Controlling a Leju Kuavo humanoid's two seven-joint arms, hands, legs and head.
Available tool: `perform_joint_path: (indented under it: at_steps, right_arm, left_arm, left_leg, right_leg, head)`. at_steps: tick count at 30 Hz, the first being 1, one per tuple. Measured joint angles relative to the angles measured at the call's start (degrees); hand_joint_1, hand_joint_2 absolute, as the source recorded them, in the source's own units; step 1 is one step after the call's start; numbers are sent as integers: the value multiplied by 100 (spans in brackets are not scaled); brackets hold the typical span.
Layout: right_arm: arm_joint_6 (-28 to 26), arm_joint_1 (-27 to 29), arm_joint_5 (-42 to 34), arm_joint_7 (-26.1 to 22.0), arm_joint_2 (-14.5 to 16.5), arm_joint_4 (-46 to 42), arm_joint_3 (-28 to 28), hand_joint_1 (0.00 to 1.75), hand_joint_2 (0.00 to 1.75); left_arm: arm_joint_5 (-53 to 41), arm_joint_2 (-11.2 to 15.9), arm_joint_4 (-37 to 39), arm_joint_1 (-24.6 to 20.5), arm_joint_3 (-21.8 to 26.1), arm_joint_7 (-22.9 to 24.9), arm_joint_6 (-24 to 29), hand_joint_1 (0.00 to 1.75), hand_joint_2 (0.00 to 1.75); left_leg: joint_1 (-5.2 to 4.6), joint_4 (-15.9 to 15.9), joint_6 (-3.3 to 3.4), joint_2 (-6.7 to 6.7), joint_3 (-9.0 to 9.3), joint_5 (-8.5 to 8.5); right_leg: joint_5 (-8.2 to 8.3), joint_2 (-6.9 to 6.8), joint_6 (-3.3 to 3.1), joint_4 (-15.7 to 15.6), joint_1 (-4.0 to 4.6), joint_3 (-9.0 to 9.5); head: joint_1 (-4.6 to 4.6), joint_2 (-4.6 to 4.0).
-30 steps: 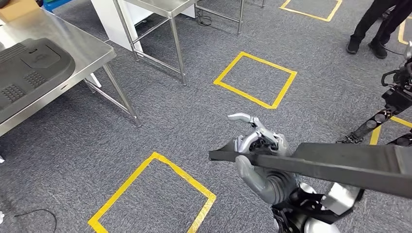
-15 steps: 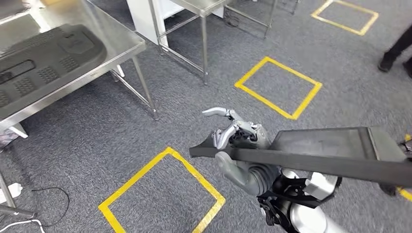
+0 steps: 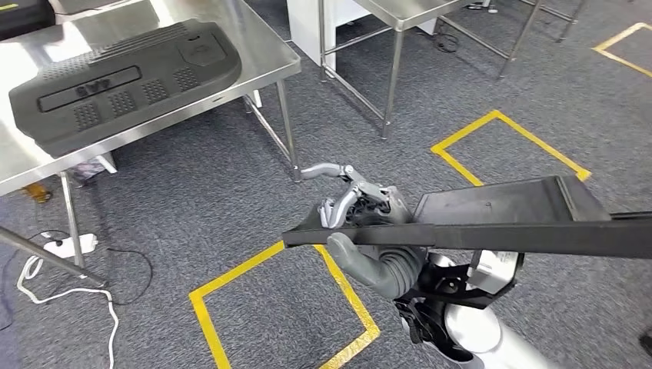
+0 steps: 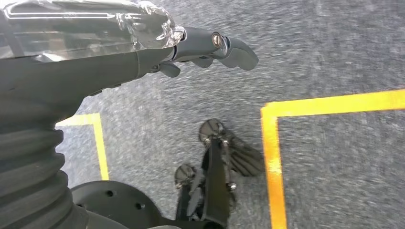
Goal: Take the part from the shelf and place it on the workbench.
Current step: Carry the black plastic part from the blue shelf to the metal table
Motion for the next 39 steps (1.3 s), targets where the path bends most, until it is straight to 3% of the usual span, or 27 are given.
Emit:
perform_joint_path:
  at_steps: [2,4,5,6,7,9,11,13,15,17,19,20,21,23,25,27,29,39]
  right_arm:
    - [26,-84,-33,-20,66,76,46,175,175]
    - [38,-148,-63,-23,112,169,94,175,175]
    - [41,-174,-75,-23,137,212,114,175,175]
    - [42,-200,-80,-23,162,245,131,175,175]
    - [42,-229,-81,-24,188,274,145,175,175]
    - [43,-290,-81,-25,231,327,171,175,175]
    - [44,-334,-81,-25,265,374,197,175,175]
    - [43,-367,-76,-26,305,419,226,175,175]
    - [22,-372,-19,-58,337,467,249,175,175]
    - [-9,-309,70,-122,336,520,261,175,175]
    - [-20,-178,153,-157,301,558,265,175,175]
    - [-19,-113,200,-150,282,567,266,175,175]
    - [-19,-65,247,-132,268,570,265,175,175]
    - [-18,-26,312,-86,258,571,261,175,175]
    - [-17,-7,327,-56,254,572,253,175,175]
    - [-14,19,314,-40,249,573,241,175,175]
    - [-9,31,298,-35,246,573,223,175,175]
    - [6,55,311,-33,247,573,211,175,175]
  left_arm:
    - [-29,17,4,-21,-2,65,-8,0,175]
    - [-61,33,4,-31,-5,131,-31,0,175]
    - [-71,38,4,-23,-8,156,-44,0,175]
    - [-78,44,4,-12,-13,174,-52,0,175]
    - [-84,55,5,-2,-20,184,-57,0,175]
    - [-91,80,8,0,-32,193,-67,0,175]
    - [-95,97,13,-4,-40,195,-73,0,175]
    - [-94,111,21,11,-50,121,-24,0,175]
    - [-96,108,21,15,-59,-239,-45,0,175]
    - [-104,79,4,-40,-70,-660,-202,0,175]
    - [-110,32,-53,-101,-87,-814,-246,0,175]
    - [-111,7,-98,-110,-95,-829,-216,0,175]
    - [-111,-14,-146,-106,-102,-838,-193,0,175]
    - [-114,-45,-220,-86,-115,-857,-187,0,175]
    - [-127,-65,-262,-80,-122,-885,-205,0,175]
    - [-149,-69,-279,-77,-127,-907,-237,0,175]
    - [-164,-69,-285,-70,-134,-911,-290,0,175]
    - [-177,-39,-289,-85,-141,-897,-496,0,175]
  left_leg:
    - [-13,607,-53,353,-295,-289]
    - [9,1256,-81,477,-650,-506]
    - [18,1360,-85,494,-719,-487]
    - [23,1235,-80,513,-672,-359]
    - [21,903,-66,561,-514,-152]
    - [-24,147,-9,780,-154,163]
    - [-84,-166,58,887,-25,216]
    - [-88,-201,118,775,-16,211]
    - [-48,-275,178,670,43,222]
    - [-23,-318,234,551,82,228]
    - [-31,-312,269,400,91,215]
    - [-36,-302,276,318,100,204]
    - [-39,-287,277,250,114,187]
    - [-38,-239,263,154,144,132]
    - [-45,-175,221,90,133,80]
    - [-39,-152,161,50,106,62]
    - [-22,-165,151,46,114,54]
    - [-34,-195,199,50,187,12]
  right_leg:
    - [-13,-178,-48,-23,9,35]
    - [-43,-357,-70,-22,26,51]
    - [-61,-439,-71,-22,30,64]
    - [-82,-515,-66,-21,31,85]
    - [-108,-588,-54,-21,32,117]
    - [-166,-715,-12,-24,48,184]
    - [-208,-816,46,-39,70,232]
    - [-242,-883,113,-71,77,289]
    - [-359,-654,168,55,63,285]
    - [-630,-314,184,604,45,23]
    - [-861,-208,190,1314,44,-401]
    - [-841,-191,193,1484,46,-545]
    - [-698,-180,189,1438,48,-589]
    - [-204,-143,154,806,49,-413]
    - [70,-62,117,228,60,-214]
    - [63,-6,80,84,81,-174]
    - [57,-3,50,54,93,-166]
    - [31,1,32,27,78,-116]
  head:
    - [-103,0]
    - [-170,0]
    - [-196,0]
    - [-216,-1]
    - [-234,-1]
    - [-269,-1]
    - [-273,0]
    - [-253,0]
    - [-219,0]
    - [-155,0]
    - [-92,0]
    - [-67,-1]
    - [-43,0]
    - [16,-1]
    - [61,0]
    - [71,0]
    - [63,0]
    - [-84,-1]
